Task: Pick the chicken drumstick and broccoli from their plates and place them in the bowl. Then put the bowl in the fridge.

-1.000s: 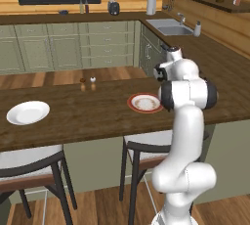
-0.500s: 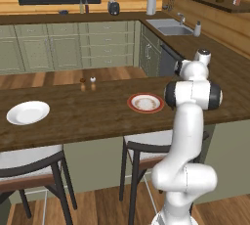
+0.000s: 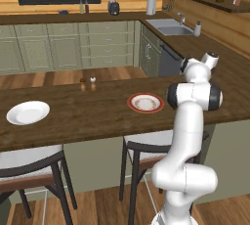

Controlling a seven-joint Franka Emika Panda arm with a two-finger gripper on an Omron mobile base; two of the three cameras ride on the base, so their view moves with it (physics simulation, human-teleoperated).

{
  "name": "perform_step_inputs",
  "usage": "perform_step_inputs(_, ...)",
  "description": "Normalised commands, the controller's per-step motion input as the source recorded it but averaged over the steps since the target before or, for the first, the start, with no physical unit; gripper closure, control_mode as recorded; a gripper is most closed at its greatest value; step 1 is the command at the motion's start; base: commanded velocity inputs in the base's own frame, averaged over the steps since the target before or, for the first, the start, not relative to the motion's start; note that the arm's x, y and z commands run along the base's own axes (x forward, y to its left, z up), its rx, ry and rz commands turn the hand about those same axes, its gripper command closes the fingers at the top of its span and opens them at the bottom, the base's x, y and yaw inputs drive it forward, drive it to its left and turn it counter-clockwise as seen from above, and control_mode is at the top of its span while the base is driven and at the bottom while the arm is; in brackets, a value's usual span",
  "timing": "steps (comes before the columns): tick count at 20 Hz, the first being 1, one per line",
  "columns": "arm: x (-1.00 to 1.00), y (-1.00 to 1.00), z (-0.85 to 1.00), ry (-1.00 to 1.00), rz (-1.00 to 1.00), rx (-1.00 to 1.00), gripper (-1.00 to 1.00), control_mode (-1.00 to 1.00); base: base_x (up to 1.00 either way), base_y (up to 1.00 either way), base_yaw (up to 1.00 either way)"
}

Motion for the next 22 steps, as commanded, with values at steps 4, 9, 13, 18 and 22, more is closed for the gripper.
perform_step_inputs(4, 0.0, 0.0, -0.15, 0.0, -0.05, 0.0, -1.0, -1.0, 0.0, 0.0, 0.0)
perform_step_inputs(9, 0.02, 0.0, -0.01, 0.0, -0.07, 0.0, -1.0, -1.0, 0.0, 0.0, 0.0)
perform_step_inputs(13, 0.05, 0.0, 0.21, 0.0, -0.05, 0.0, -1.0, -1.0, 0.0, 0.0, 0.0)
perform_step_inputs(18, -0.14, -0.03, 0.34, 0.0, -0.05, 0.02, -1.0, -1.0, 0.0, 0.0, 0.0)
perform_step_inputs(22, -0.88, -0.24, 0.1, 0.0, -0.34, 0.02, -1.0, -1.0, 0.0, 0.0, 0.0)
